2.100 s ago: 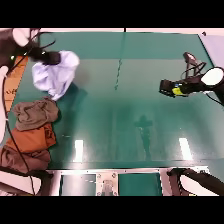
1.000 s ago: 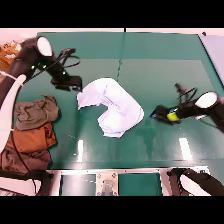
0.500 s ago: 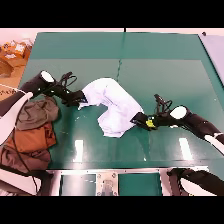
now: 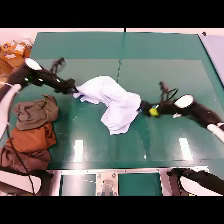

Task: Fold the shirts.

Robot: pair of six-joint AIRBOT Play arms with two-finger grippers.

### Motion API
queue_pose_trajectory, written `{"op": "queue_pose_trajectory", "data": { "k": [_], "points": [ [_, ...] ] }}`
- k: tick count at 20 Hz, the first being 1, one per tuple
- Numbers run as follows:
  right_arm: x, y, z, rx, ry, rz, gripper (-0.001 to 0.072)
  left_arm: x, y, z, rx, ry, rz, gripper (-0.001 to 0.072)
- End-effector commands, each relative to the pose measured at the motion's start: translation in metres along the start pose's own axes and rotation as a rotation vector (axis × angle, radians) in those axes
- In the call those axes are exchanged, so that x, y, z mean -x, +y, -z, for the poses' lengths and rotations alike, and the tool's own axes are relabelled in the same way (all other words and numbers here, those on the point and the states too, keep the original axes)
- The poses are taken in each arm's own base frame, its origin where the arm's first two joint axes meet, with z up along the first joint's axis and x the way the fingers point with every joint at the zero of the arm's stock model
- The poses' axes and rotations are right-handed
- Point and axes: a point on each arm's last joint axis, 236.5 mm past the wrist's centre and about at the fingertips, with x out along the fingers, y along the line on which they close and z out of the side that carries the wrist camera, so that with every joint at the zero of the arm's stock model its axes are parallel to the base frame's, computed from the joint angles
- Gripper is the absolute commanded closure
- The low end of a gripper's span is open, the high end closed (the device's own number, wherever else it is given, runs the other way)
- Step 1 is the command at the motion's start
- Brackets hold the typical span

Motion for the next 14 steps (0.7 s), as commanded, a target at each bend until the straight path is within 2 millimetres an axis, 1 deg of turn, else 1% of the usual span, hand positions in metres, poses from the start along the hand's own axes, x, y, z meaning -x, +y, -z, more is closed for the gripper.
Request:
{"op": "queue_pose_trajectory", "data": {
  "k": [1, 2, 3, 4, 5, 6, 7, 8, 9, 10, 11, 12, 13, 14],
  "points": [
    [0.081, 0.018, -0.07, 0.073, -0.176, -0.043, 0.0701, 0.084, -0.021, -0.026, -0.092, -0.153, -0.081, 0.0684],
    [0.12, 0.034, -0.092, 0.107, -0.264, -0.061, 0.0701, 0.114, -0.041, -0.034, -0.145, -0.226, -0.092, 0.0684],
    [0.161, 0.054, -0.11, 0.167, -0.356, -0.078, 0.07, 0.149, -0.068, -0.041, -0.204, -0.311, -0.096, 0.0684],
    [0.2, 0.076, -0.12, 0.225, -0.437, -0.091, 0.07, 0.184, -0.096, -0.045, -0.264, -0.401, -0.1, 0.0684],
    [0.245, 0.101, -0.127, 0.292, -0.533, -0.102, 0.07, 0.226, -0.127, -0.049, -0.332, -0.511, -0.11, 0.0683],
    [0.286, 0.124, -0.13, 0.348, -0.628, -0.11, 0.07, 0.267, -0.157, -0.048, -0.395, -0.622, -0.121, 0.0683],
    [0.329, 0.147, -0.128, 0.409, -0.731, -0.112, 0.07, 0.311, -0.189, -0.042, -0.462, -0.742, -0.133, 0.0683],
    [0.367, 0.165, -0.123, 0.461, -0.822, -0.101, 0.07, 0.353, -0.22, -0.03, -0.528, -0.859, -0.143, 0.0683],
    [0.406, 0.18, -0.114, 0.511, -0.917, -0.078, 0.07, 0.388, -0.247, -0.016, -0.585, -0.957, -0.151, 0.0683],
    [0.437, 0.192, -0.104, 0.551, -0.997, -0.051, 0.07, 0.418, -0.272, 0.001, -0.636, -1.04, -0.156, 0.0683],
    [0.467, 0.201, -0.093, 0.585, -1.081, -0.018, 0.07, 0.444, -0.294, 0.021, -0.683, -1.109, -0.16, 0.0683],
    [0.492, 0.209, -0.081, 0.612, -1.15, 0.013, 0.07, 0.463, -0.31, 0.04, -0.722, -1.162, -0.164, 0.0683],
    [0.507, 0.214, -0.071, 0.628, -1.196, 0.032, 0.07, 0.476, -0.321, 0.053, -0.744, -1.202, -0.167, 0.0683],
    [0.518, 0.219, -0.062, 0.642, -1.228, 0.044, 0.07, 0.485, -0.327, 0.064, -0.757, -1.233, -0.174, 0.0683]
  ]
}}
